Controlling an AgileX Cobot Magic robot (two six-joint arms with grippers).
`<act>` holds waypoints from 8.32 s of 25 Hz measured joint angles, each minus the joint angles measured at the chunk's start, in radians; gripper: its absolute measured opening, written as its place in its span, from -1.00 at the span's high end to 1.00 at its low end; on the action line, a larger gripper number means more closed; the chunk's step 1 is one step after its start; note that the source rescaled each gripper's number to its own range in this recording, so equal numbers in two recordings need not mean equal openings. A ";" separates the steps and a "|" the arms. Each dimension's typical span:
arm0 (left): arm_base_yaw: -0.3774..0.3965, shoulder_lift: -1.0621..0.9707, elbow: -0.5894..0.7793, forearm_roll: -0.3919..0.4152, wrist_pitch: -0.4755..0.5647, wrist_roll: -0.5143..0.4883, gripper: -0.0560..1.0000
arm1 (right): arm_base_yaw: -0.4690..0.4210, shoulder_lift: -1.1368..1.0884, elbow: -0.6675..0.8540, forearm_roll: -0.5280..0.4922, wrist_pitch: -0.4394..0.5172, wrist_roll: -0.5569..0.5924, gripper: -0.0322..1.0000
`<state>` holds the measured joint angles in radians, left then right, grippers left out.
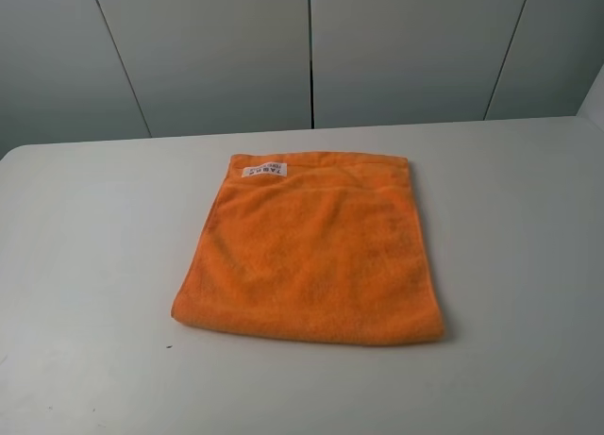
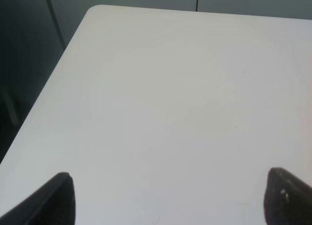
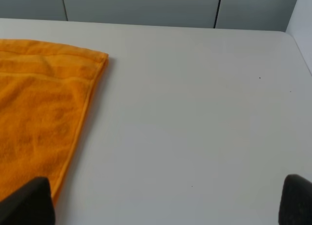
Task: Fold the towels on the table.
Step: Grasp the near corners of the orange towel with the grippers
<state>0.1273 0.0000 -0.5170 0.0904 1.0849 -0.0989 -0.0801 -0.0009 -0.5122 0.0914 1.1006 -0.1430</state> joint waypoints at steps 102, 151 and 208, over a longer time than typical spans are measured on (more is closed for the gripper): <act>-0.407 1.420 -0.267 -0.292 -0.531 1.170 -0.99 | 0.333 1.134 -0.019 0.180 -0.321 -0.713 -1.00; -0.663 1.778 -0.285 -0.132 -0.665 1.150 -0.99 | 0.714 1.704 -0.164 0.054 -0.515 -0.866 -1.00; -0.665 1.838 -0.177 -0.347 -0.802 1.367 -0.99 | 0.714 1.815 -0.178 0.042 -0.575 -0.814 -1.00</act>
<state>-0.5377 1.8381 -0.6944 -0.2569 0.2833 1.2676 0.6338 1.8142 -0.6903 0.1331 0.5257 -0.9571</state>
